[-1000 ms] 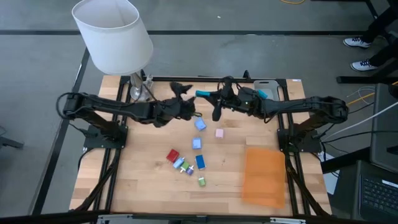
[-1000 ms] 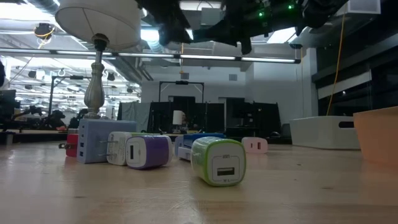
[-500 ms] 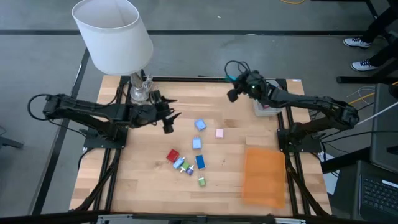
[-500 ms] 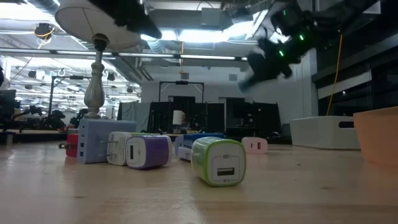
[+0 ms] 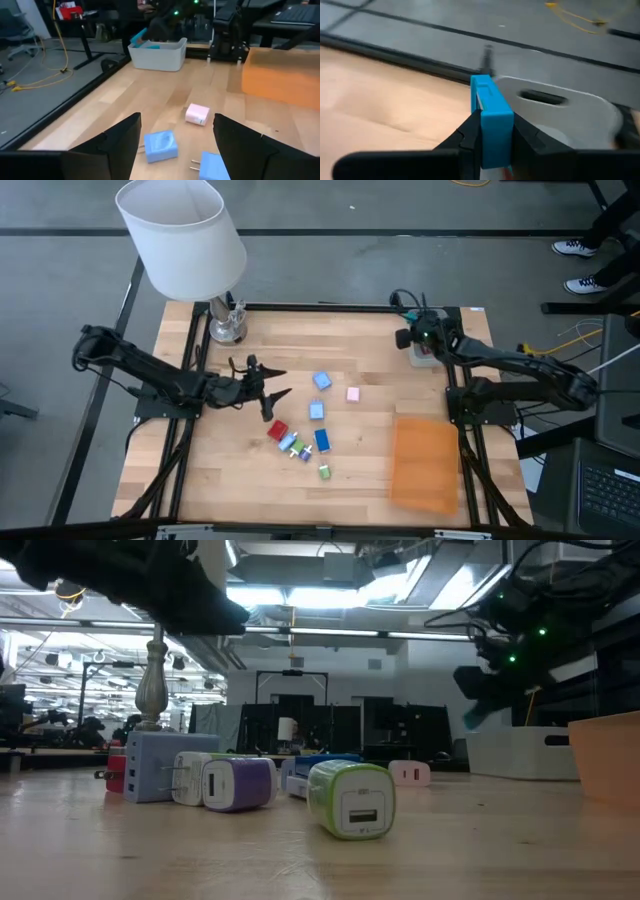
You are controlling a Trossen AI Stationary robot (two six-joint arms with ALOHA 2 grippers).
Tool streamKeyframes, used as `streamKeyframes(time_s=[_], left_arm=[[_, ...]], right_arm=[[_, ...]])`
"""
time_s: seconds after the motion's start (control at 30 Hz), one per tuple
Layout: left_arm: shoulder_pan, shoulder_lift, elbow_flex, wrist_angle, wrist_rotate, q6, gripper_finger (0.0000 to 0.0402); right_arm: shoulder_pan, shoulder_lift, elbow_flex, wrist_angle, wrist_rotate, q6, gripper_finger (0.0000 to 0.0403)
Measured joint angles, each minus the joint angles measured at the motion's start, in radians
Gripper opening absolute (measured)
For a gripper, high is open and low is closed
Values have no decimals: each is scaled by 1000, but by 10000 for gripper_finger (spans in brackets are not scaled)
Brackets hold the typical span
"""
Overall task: Pick & Place Office items
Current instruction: Put the light blue digital clock into the gray bin, then put the dark blue digital clock into the gray bin
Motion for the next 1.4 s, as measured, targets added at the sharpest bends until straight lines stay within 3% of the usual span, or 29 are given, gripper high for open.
streamKeyframes(time_s=[0.2, 0.47, 0.83, 0.93, 1.07, 1.23, 1.4], left_arm=[[-11, 8, -8, 41, -42, 27, 233], [-11, 8, -8, 149, -43, 112, 233], [-11, 8, -8, 166, -25, 113, 233], [-5, 8, -7, 163, 0, 138, 233], [42, 8, 32, -17, 6, 167, 233], [111, 30, 108, -224, 125, 190, 233], [152, 92, 172, -382, 235, 210, 233]], right_arm=[[21, -35, -4, -101, 126, 90, 64], [21, -35, -3, -125, 67, 139, 96], [27, -35, -3, -120, 64, 137, 155], [36, -35, -3, -111, 22, 138, 173], [93, -35, -3, 22, -88, 103, 191], [213, -35, -2, 292, -214, 34, 198], [335, -35, -2, 414, -236, 20, 196]])
